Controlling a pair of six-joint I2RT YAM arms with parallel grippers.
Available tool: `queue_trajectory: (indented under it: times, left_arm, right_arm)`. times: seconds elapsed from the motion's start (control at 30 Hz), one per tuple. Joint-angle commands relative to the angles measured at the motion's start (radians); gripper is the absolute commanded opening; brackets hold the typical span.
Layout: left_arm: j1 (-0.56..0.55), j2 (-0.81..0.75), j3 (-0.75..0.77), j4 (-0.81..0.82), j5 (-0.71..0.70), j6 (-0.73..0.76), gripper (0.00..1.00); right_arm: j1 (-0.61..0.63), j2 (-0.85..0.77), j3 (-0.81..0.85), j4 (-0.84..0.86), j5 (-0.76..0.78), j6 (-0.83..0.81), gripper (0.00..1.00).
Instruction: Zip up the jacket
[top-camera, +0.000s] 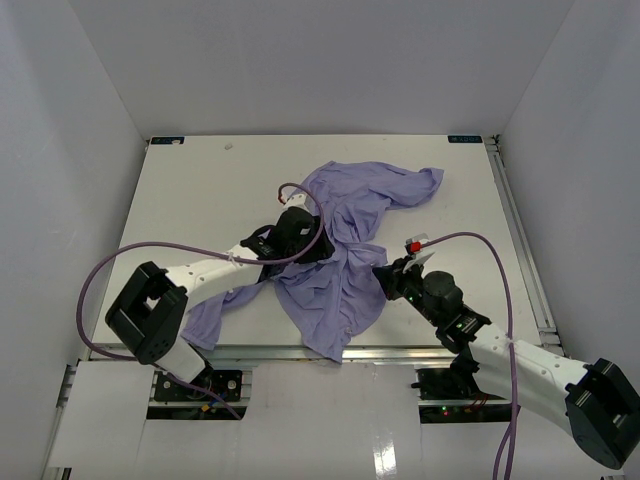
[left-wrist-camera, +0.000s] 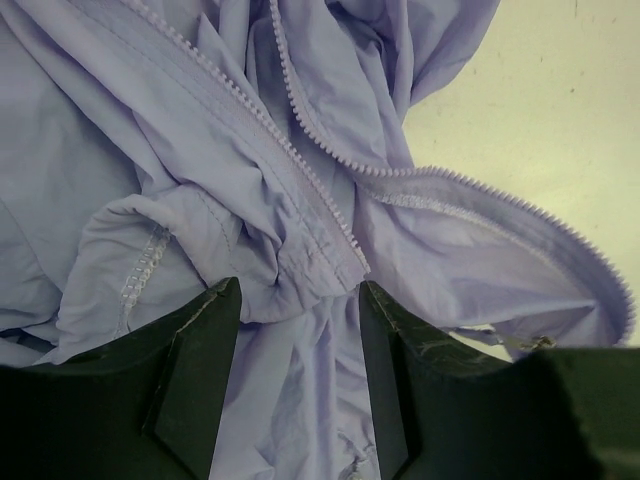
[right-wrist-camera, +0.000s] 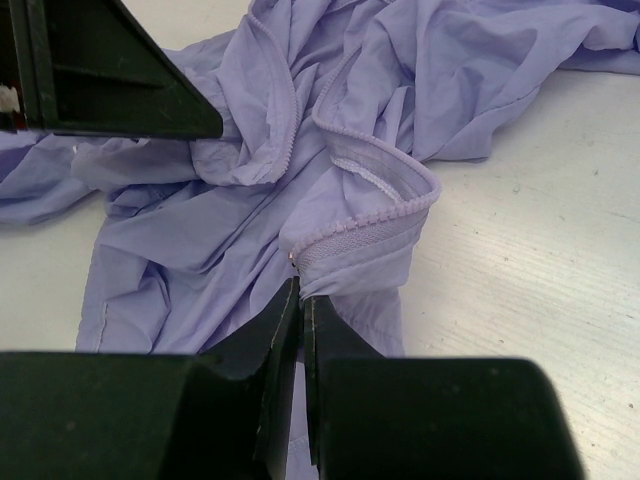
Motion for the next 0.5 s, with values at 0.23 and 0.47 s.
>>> queue_trajectory:
  times: [0.23, 0.47]
  left_arm:
    - [0.002, 0.108, 0.154, -0.113, 0.029, -0.085, 0.56]
    - [0.001, 0.185, 0.187, -0.154, 0.028, -0.078, 0.49]
  right_arm:
    - [-0.004, -0.027, 0.007, 0.03, 0.0, -0.017, 0.08]
    - [-0.004, -0.035, 0.002, 0.027, 0.005, -0.017, 0.08]
